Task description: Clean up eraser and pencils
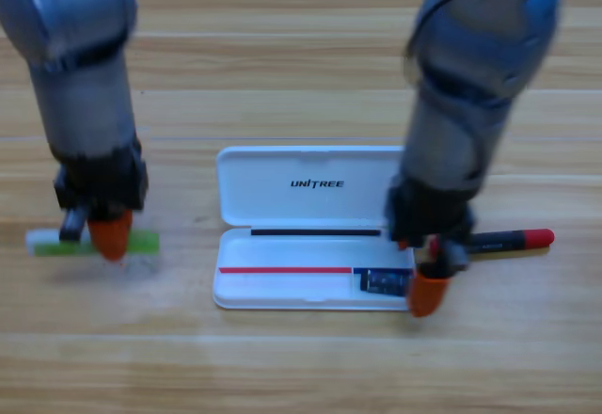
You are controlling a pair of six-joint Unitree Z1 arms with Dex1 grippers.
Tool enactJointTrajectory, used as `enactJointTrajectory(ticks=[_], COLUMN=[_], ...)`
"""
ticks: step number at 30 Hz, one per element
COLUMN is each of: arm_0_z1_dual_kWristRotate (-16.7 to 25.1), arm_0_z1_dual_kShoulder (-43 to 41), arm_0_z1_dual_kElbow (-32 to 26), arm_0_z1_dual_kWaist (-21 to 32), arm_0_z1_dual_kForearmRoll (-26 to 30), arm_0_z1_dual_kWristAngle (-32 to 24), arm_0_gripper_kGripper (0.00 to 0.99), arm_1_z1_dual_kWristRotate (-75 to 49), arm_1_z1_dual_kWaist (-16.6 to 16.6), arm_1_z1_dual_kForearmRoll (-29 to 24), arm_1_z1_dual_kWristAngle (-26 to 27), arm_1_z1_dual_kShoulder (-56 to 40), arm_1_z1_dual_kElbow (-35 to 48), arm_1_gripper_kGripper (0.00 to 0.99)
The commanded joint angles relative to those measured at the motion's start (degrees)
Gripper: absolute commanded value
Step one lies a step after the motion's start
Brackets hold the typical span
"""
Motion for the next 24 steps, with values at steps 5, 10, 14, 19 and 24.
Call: enactJointTrajectory(ticks=[5,10,14,19,24], arm_0_z1_dual_kWristRotate=[-4.9,-4.5,-4.4,-4.7,-5.2], arm_0_z1_dual_kShoulder=[-1.9,1.3,5.2,10.9,15.2], arm_0_z1_dual_kElbow=[-8.0,-10.8,-14.0,-18.9,-23.1], arm_0_z1_dual_kWaist=[-6.8,-8.2,-9.2,-10.4,-11.9], arm_0_z1_dual_kForearmRoll=[5.1,5.1,5.1,5.1,5.1], arm_0_z1_dual_kWristAngle=[-0.4,-2.3,-3.3,-4.6,-5.7], arm_0_gripper_kGripper=[0.0,0.0,0.0,0.0,0.0], arm_1_z1_dual_kWristRotate=[-4.3,-10.8,-14.4,-17.6,-18.6], arm_1_z1_dual_kWaist=[-5.4,-11.9,-14.0,-14.6,-14.9], arm_1_z1_dual_kForearmRoll=[4.8,1.5,-4.3,-7.4,-9.6], arm_1_z1_dual_kWristAngle=[-0.5,-2.4,-5.2,-5.7,-5.5], arm_1_z1_dual_kShoulder=[-18.1,-12.8,-8.4,-2.8,0.6], arm_1_z1_dual_kElbow=[15.3,16.9,16.5,14.3,11.6], arm_1_gripper_kGripper=[0.861,0.861,0.861,0.861,0.861])
